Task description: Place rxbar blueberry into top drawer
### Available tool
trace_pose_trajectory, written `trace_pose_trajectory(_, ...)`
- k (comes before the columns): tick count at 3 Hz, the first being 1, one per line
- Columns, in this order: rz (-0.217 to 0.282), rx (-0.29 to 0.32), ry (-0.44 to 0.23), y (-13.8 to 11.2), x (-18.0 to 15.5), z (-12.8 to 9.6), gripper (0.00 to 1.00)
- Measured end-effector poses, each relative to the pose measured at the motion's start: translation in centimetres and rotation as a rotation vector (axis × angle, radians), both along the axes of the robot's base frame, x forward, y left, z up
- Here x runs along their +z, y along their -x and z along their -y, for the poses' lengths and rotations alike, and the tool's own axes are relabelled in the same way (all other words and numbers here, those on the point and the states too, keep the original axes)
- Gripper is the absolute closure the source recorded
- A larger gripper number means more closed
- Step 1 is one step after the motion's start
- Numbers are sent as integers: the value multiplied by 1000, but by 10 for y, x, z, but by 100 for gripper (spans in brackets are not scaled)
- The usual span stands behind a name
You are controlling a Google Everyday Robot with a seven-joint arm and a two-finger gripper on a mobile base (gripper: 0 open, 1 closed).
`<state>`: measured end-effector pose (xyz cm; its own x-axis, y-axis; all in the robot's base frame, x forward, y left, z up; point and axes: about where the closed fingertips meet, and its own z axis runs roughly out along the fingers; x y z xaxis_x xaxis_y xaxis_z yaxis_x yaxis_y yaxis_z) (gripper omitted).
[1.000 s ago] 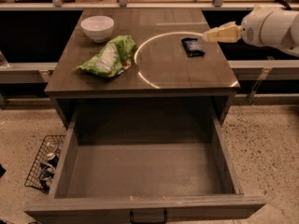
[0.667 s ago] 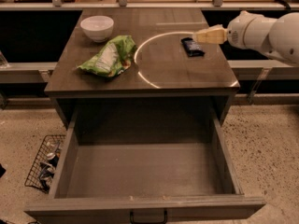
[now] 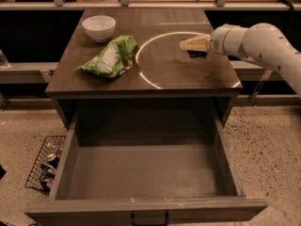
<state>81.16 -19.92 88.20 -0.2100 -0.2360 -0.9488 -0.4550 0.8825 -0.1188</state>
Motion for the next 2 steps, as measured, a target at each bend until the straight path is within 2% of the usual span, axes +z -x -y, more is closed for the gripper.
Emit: trace_pose_trajectory(2, -63, 21, -59, -27, -49, -22, 0)
